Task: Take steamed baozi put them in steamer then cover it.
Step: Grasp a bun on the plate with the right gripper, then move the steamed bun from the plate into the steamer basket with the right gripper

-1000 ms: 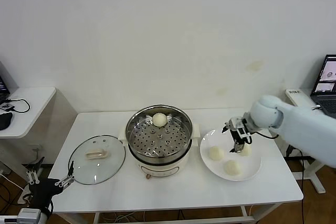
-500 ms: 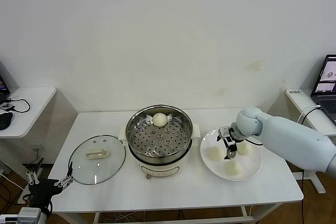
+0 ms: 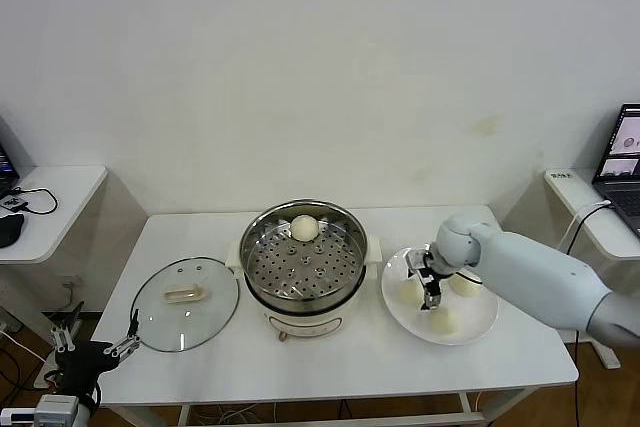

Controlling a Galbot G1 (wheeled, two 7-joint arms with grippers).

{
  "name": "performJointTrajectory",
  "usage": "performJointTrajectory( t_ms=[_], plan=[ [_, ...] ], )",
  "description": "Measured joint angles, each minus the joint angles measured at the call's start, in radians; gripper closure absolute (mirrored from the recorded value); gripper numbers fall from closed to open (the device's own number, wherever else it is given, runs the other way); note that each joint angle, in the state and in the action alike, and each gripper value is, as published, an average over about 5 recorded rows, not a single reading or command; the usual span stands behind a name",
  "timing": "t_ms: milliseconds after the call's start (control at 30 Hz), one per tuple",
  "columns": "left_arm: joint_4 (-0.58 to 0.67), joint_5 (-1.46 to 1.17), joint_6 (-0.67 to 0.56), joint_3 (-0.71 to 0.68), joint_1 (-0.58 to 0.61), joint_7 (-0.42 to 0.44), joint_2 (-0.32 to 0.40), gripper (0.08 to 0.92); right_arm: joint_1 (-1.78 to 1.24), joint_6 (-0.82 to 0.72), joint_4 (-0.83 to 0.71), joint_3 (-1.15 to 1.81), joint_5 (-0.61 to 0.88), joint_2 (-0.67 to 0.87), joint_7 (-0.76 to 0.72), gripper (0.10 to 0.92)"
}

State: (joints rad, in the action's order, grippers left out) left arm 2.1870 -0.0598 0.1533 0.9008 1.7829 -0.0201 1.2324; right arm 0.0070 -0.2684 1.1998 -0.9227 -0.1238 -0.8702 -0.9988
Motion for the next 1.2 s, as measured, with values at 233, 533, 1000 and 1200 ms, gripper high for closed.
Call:
performJointTrajectory(
  t_ms=[233, 533, 1000, 1200],
  plan=[
    [0.003, 0.0, 0.0, 0.001, 0.001, 0.0, 0.001, 0.177, 0.01, -0.003, 0.001, 0.005, 0.004, 0.005, -0.021, 0.377],
    [0.015, -0.001, 0.0, 0.002, 0.002, 0.0, -0.004, 0.177, 0.103, -0.012, 0.052, -0.007, 0.04, 0.056, -0.06, 0.381],
    [0.038, -0.004, 0.001, -0.014, -0.014, 0.001, -0.011, 0.177, 0.425, -0.047, 0.166, -0.133, 0.193, 0.111, -0.075, 0.372],
    [0.038, -0.007, 0.001, -0.013, -0.018, 0.002, -0.013, 0.177, 0.537, -0.085, 0.183, -0.169, 0.288, 0.042, -0.054, 0.366]
  ],
)
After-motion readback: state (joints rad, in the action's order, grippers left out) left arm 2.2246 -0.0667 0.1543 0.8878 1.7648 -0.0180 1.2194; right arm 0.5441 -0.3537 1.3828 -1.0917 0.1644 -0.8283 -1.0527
